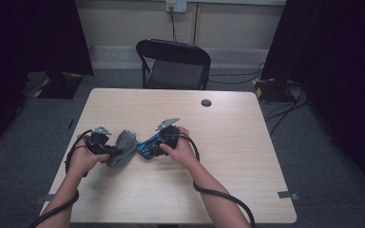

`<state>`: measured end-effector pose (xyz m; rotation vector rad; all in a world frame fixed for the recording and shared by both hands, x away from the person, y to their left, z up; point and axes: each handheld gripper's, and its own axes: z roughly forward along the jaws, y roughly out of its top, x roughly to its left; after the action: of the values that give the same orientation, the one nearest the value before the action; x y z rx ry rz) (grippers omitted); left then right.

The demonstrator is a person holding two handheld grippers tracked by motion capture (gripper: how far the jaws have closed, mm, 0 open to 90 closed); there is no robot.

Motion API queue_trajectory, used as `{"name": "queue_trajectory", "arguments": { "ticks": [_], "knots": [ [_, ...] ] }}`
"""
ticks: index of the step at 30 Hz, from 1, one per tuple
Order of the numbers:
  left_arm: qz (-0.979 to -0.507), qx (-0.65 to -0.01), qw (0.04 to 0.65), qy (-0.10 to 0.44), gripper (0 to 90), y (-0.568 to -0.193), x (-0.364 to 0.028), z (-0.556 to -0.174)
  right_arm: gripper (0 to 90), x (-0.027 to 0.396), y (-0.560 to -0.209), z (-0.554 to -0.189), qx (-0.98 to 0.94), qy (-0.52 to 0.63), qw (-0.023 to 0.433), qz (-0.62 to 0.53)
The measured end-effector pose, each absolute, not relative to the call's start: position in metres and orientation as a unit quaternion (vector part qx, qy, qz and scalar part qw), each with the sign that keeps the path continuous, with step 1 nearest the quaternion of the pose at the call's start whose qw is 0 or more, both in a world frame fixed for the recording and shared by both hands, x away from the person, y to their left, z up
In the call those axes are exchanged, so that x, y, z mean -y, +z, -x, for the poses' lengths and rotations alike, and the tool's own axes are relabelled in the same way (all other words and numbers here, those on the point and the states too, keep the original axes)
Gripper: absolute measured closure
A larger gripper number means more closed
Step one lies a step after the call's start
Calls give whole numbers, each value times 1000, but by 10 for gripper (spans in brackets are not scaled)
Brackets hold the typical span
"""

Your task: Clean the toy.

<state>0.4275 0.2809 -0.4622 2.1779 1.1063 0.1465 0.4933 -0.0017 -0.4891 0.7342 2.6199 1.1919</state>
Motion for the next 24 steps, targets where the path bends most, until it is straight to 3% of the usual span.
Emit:
{"name": "queue_trajectory", "arguments": {
  "ticks": [14, 24],
  "knots": [
    [-785, -475, 388, 87, 790, -438, -321, -429, 77, 2, -490, -493, -878, 402, 86, -246],
    [-763, -492, 407, 103, 786, -443, -285, -480, 77, 3, -490, -493, -878, 402, 86, -246]
  ]
}}
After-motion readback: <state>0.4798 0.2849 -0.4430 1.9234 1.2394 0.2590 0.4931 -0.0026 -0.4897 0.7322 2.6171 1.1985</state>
